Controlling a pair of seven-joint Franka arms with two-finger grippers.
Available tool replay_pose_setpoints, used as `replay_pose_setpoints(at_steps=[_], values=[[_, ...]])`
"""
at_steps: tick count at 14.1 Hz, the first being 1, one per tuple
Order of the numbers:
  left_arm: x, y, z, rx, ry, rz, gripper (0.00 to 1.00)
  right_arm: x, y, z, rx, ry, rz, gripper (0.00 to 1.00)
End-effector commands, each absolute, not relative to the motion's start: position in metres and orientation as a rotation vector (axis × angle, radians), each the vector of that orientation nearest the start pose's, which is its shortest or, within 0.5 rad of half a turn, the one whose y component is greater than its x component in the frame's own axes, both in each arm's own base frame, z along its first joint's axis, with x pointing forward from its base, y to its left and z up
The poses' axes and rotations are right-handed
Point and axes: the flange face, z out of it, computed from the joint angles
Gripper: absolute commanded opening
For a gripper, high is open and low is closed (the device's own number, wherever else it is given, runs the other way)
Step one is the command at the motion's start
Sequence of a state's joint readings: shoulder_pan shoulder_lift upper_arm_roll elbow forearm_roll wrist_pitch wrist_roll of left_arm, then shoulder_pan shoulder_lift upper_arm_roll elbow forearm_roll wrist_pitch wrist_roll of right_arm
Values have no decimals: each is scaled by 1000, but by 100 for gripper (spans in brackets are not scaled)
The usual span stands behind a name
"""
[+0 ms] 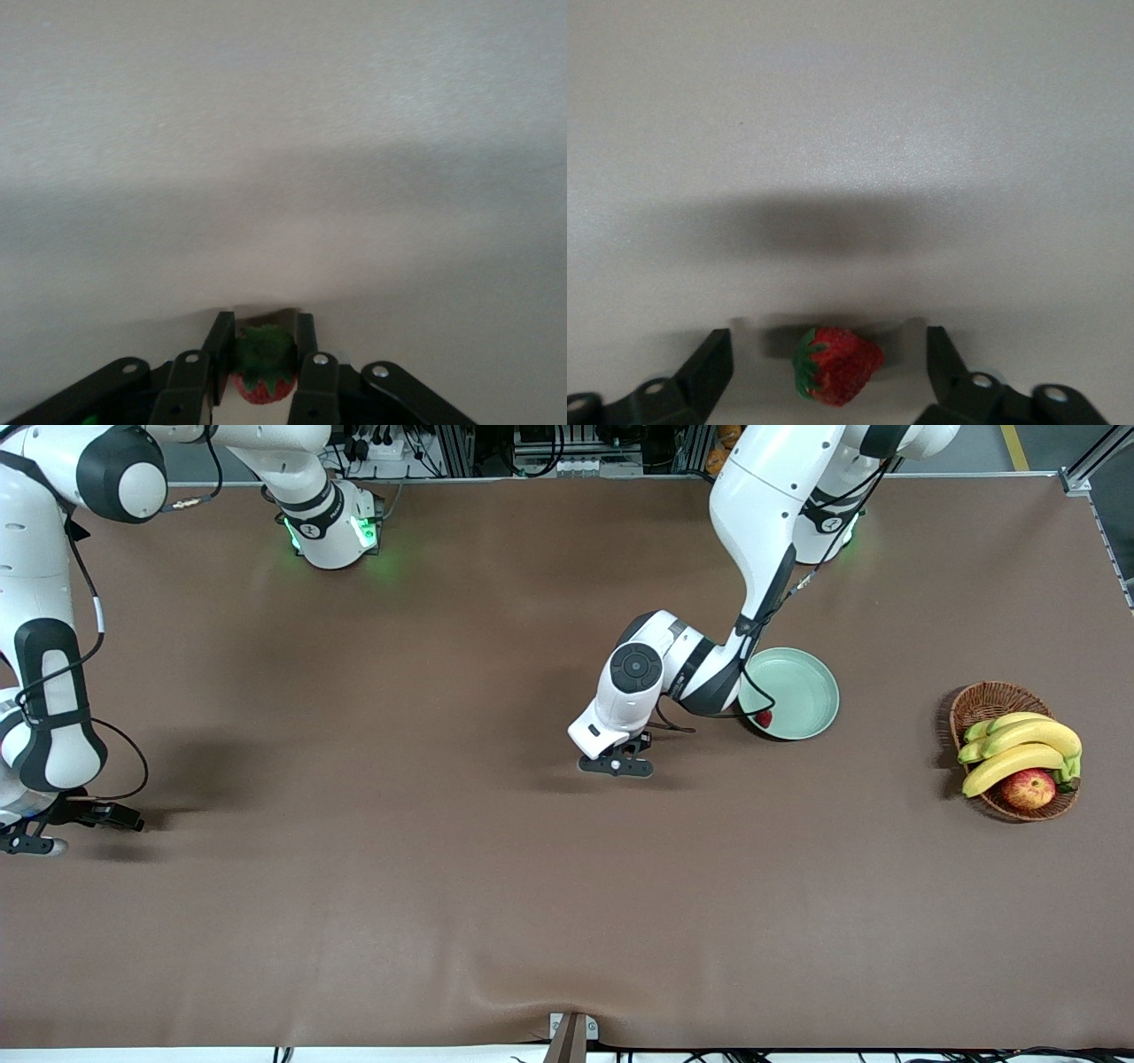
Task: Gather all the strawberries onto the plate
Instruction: 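Carry the strawberry over the plate with the left gripper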
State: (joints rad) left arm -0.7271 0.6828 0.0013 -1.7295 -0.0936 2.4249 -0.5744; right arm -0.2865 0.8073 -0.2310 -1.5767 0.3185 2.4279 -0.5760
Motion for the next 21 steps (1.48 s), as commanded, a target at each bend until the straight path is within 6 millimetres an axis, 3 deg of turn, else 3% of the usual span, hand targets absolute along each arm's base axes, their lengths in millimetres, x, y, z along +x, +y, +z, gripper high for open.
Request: replay_pose_setpoints(at_steps=[1,2,5,7,11,13,16,21], values=[[519,-406,242,-3159,112,110,0,626,-337,176,-3106,165,-170,11],[526,-392,256,-3152,110,133,0,625,-337,176,-3105,165,-166,0],[541,-338,290,-3164,92,119,0,628,-333,181,-3105,155,-173,0],[553,-293,301,-3173,131,108,0,630,-327,185,-3086,139,-139,0],[552,-208,303,-3173,165,126,0,645,-305,228,-3042,60,-92,0],[545,-174,301,-3174,180,132,0,659,-271,254,-3017,-47,-72,0],[525,-129,290,-3176,227,133,0,687,-189,281,-2998,-258,-95,0],[481,-113,244,-3169,203,143,2,718,-33,311,-2950,-545,-151,0]])
